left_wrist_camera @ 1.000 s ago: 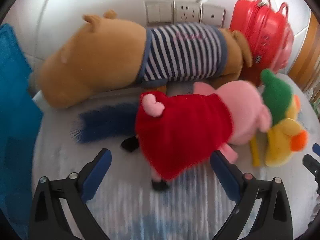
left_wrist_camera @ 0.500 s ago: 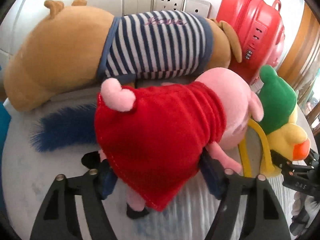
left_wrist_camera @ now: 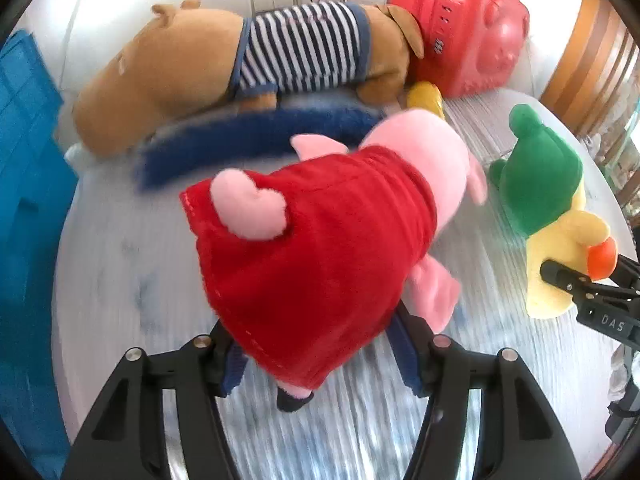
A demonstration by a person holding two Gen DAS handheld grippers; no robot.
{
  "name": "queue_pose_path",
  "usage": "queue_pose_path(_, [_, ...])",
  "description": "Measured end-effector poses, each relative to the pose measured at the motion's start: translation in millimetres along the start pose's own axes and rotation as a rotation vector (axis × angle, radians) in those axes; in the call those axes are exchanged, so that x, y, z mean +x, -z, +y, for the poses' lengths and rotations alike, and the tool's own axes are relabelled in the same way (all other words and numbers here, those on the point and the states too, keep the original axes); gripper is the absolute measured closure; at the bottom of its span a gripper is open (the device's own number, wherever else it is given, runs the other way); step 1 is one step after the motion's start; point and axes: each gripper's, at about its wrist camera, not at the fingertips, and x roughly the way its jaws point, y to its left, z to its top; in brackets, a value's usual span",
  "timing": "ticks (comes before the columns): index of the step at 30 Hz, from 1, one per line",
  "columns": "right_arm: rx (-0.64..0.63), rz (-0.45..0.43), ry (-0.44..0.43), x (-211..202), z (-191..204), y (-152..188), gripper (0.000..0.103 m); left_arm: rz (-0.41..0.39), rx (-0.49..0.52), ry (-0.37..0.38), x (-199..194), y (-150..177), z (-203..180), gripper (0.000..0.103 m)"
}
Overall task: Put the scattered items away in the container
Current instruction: 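Grasp the pink pig plush with the left tool while the right tool grasps the yellow duck, then lift the pig plush with the left tool while the right tool lifts the duck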
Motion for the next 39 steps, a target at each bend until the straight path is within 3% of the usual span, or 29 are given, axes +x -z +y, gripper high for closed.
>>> queue_pose_path(6, [-0.042, 0.068, -0.028, -30, 5, 55, 0.04, 0.078, 0.007, 0.001, -20, 48, -1, 0.046])
queue_pose_path(19, [-0.094, 0.126, 0.019, -67, -8, 140, 0.039, 0.132, 0.029, 0.025, -54, 124, -23, 0.057])
queue_pose_path(31, [-0.075, 0.105, 0.019, -79, -18, 148, 0.035, 0.064, 0.031, -0.008, -85, 120, -27, 0.057])
queue_pose_path(36, [-0.062, 0.096, 0.03, -82, -24, 147, 0.03, 0.074, 0.059, -0.031, -85, 116, -30, 0.057])
queue_pose_path(39, [-0.05, 0.094, 0.033, -84, -28, 148, 0.03, 0.082, 0.075, -0.038, -83, 117, -33, 0.042])
